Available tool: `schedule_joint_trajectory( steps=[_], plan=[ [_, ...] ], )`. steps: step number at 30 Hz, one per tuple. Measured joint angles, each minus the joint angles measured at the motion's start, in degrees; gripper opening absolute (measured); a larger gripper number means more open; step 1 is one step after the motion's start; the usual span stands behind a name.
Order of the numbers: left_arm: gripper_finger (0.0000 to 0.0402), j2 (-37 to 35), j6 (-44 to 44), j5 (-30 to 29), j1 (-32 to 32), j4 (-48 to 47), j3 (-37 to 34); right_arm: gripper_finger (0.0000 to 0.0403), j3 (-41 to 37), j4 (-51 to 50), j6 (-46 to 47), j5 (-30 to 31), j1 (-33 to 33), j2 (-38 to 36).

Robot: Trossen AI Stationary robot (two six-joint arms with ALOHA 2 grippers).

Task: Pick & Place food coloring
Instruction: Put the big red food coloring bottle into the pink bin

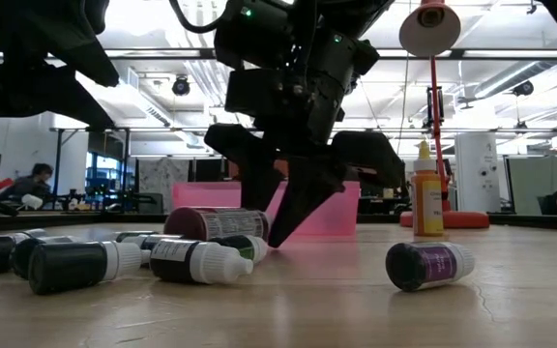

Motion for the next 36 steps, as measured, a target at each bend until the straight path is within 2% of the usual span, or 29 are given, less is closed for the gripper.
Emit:
schedule_joint_trajectory(
  steps=[7,12,16,21,26,29,31,36],
  plan=[
    [0.0202,0.00,0.00,0.00,0.00,0.00,0.00,0.0123,0.10,-0.87,2.82,1.14,0.05,-0.24],
    [0.0202,0.00,-0.02,0.02,0.00,0.12,0.00,0.0111,5.16,-10.81,9.52,6.59,0.04,-0.96],
    [0.0202,0.00,0.00,0.04,0.00,0.19,0.00,0.0118,12.68,-21.14,18.66,8.07,-0.22,-1.11],
    [0.0202,0.00,1.23,0.04,0.00,0.19,0.00,0.0120,20.37,-36.61,36.17,7.48,-1.19,-1.27],
    [0.0202,0.00,3.56,-0.07,0.02,0.19,0.00,0.0116,21.60,-51.48,55.49,1.11,-2.02,-1.31],
    [0.0202,0.00,4.77,-1.13,0.02,0.21,-0.02,0.0118,20.08,-58.21,62.66,-2.13,-1.74,-1.31],
    [0.0202,0.00,5.49,-1.96,0.02,0.19,-0.02,0.0121,18.20,-59.28,66.74,-4.76,-1.41,-1.31],
    [0.0202,0.00,7.85,-2.59,0.02,0.19,-0.03,0.0121,13.25,-58.95,73.98,-17.46,-0.74,-1.39]
  ],
)
